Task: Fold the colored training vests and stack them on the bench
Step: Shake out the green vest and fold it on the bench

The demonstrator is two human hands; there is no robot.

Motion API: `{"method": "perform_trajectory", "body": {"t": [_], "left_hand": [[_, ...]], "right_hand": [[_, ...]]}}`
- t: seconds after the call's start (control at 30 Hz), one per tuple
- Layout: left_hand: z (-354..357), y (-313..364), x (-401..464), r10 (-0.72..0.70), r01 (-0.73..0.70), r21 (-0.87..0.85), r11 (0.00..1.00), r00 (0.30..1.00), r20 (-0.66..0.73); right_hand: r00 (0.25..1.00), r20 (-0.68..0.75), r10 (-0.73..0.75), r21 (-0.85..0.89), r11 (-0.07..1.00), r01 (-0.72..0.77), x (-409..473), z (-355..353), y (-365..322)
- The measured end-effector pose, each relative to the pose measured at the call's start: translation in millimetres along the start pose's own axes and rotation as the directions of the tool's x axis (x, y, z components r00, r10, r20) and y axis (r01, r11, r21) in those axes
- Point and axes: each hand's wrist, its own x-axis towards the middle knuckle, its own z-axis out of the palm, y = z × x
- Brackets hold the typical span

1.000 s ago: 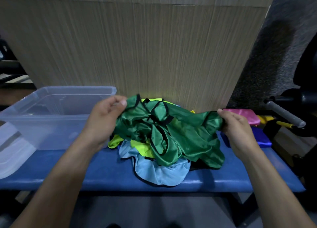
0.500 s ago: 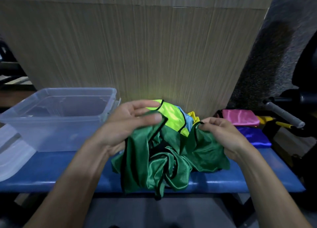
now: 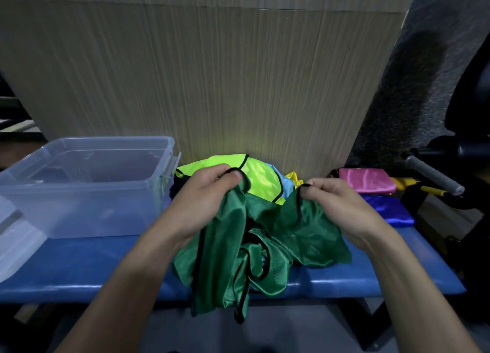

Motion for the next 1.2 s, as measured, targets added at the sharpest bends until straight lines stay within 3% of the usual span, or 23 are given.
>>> {"method": "perform_trajectory", "body": {"t": [0.13, 0.23, 0.3, 0.37, 0.47, 0.57, 0.7, 0.8, 0.87, 0.97, 1.1, 1.2], "left_hand": [[14.3, 2.4, -1.9, -0.079, 0.076, -0.049, 0.996, 0.994, -0.073], [16.5, 4.5, -2.2, -0.031, 0.031, 0.0, 1.0, 0.995, -0.09], [16.1, 4.6, -3.1, 0.026, -0.023, 0.051, 0.998, 0.998, -0.053], [18.0, 6.3, -5.5, 0.091, -0.082, 0.088, 0.993, 0.991, -0.102], [24.4, 12.5, -10.4, 0.144, -0.125, 0.116, 0.985, 0.973, -0.179], [30.3, 12.2, -9.7, 0.173, -0.149, 0.156, 0.977, 0.972, -0.157], [33.1, 11.7, -11.9, 0.201, -0.188, 0.295, 0.937, 0.98, -0.013], [35.1, 10.8, -13.0, 0.15, -0.174, 0.189, 0.966, 0.98, 0.133], [38.3, 9.8, -12.5, 0.211, -0.234, 0.156, 0.96, 0.966, 0.147], [39.7, 9.9, -14.4, 0.298, -0.337, 0.209, 0.918, 0.934, 0.197], [34.2, 12.2, -12.9, 0.177, -0.228, 0.139, 0.964, 0.934, 0.311], [36.0, 9.7, -11.7, 0.266, -0.354, 0.291, 0.889, 0.916, 0.302]], "right_hand": [[0.988, 0.1, -0.119, -0.362, 0.92, 0.148, -2.1, 4.4, 0.1], [0.966, 0.156, -0.208, -0.467, 0.846, 0.258, -6.0, 1.3, -5.0], [0.962, 0.188, -0.199, -0.414, 0.872, 0.261, -10.5, -0.6, -9.1], [0.973, 0.167, -0.162, -0.28, 0.938, 0.205, -12.5, -0.6, -11.8], [0.993, 0.007, -0.114, -0.117, 0.987, 0.114, -7.2, -0.1, -9.6], [0.985, -0.051, -0.167, -0.255, 0.955, 0.149, -3.0, 2.7, -8.9], [0.973, 0.034, -0.228, -0.304, 0.925, 0.228, -5.5, 6.0, -10.0], [0.972, 0.072, -0.222, -0.238, 0.943, 0.232, -8.3, 5.1, -13.7], [0.979, 0.078, -0.187, -0.163, 0.967, 0.198, -9.5, 4.9, -14.5], [0.98, 0.015, -0.196, -0.095, 0.976, 0.197, -9.5, 6.4, -14.0], [0.969, -0.074, -0.235, -0.083, 0.97, 0.229, -8.5, 8.0, -11.0], [0.967, -0.071, -0.244, -0.056, 0.969, 0.241, -7.5, 7.1, -6.0]]}}
